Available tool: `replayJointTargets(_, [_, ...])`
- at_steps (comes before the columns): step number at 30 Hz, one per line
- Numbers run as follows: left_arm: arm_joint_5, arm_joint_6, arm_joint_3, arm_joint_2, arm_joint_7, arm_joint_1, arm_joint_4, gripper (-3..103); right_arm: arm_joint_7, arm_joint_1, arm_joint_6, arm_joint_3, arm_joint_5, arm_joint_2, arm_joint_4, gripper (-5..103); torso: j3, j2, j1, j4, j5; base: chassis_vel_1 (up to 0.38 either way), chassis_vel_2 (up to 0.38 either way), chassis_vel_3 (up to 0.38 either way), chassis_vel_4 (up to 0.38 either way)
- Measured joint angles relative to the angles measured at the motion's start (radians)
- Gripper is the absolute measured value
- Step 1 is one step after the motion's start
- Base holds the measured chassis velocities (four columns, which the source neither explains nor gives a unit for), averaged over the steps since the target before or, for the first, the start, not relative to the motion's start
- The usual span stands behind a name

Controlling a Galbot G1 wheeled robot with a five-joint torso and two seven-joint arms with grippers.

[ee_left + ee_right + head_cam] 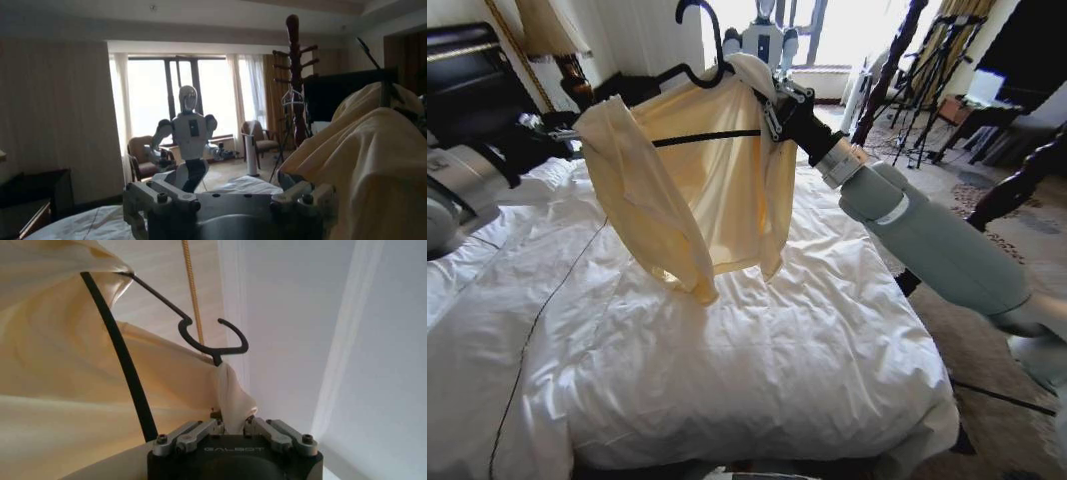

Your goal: Pick up the clothes from the bed and hang them on the clothes hanger.

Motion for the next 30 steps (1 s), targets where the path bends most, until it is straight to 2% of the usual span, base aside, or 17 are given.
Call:
replayJointTargets(13, [-0.030,0.016,-0.013,0.038,-0.008,-0.022,-0.006,100,0.001,-0.054,0.006,-0.026,-0.054,0.030,-0.013,7,0.000,0.000,0.000,0.0000,-0.0001,0.000,0.000,0.000,0.000])
replayJointTargets(22, [-0.065,0.022,-0.013,0.083,-0.022,-0.050,-0.013,100,0.016,-0.077,0.007,-0.037,-0.086,0.084,-0.038,7,0.000,0.000,0.000,0.0001,0.0001,0.000,0.000,0.000,0.000])
replayJointTargets(27, [-0.079,0.026,-0.014,0.085,-0.044,-0.058,-0.010,100,0.022,-0.074,0.001,-0.016,-0.088,0.104,-0.054,7,0.000,0.000,0.000,0.0002,-0.0003,0.000,0.000,0.000,0.000])
replayJointTargets(30, [-0.092,0.026,-0.036,0.075,-0.077,-0.053,-0.007,100,0.020,-0.073,0.002,-0.002,-0.088,0.097,-0.070,7,0.000,0.000,0.000,0.0001,-0.0001,0.000,0.000,0.000,0.000])
